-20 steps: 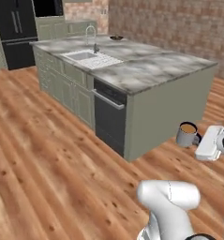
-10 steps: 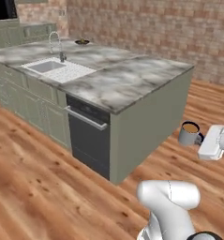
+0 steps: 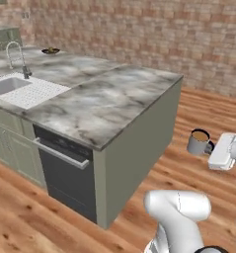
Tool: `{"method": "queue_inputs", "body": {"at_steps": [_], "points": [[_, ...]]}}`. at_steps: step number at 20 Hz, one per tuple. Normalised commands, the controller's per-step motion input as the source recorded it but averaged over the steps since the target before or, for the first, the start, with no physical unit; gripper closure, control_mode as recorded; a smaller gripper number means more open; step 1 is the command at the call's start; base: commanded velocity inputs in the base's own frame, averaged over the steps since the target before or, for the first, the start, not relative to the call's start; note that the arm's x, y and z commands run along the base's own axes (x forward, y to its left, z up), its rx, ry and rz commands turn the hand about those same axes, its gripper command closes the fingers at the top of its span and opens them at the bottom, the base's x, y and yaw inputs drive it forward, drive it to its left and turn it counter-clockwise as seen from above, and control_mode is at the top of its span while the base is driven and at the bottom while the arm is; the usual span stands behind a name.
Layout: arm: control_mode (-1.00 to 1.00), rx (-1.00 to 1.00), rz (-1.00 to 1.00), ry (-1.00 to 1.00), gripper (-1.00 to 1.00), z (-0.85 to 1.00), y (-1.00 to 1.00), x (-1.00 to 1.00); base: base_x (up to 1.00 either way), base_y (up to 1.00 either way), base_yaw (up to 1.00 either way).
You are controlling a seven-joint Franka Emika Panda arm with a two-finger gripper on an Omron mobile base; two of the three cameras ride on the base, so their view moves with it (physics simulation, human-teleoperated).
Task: Pick up the brewed coffee from the coffee machine and place it next to the breakfast plate on the dining counter.
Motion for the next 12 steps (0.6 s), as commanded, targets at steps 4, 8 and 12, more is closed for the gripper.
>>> {"method": "queue_inputs", "body": {"at_steps": [4, 8, 12], "points": [[1.0, 0.0, 0.0, 0.0, 1.0, 0.0, 0.0, 0.0, 1.0, -0.64, -0.26], [1.0, 0.0, 0.0, 0.0, 1.0, 0.0, 0.0, 0.0, 1.0, -0.64, -0.21], [1.0, 0.0, 0.0, 0.0, 1.0, 0.0, 0.0, 0.0, 1.0, -0.59, -0.14]]}}
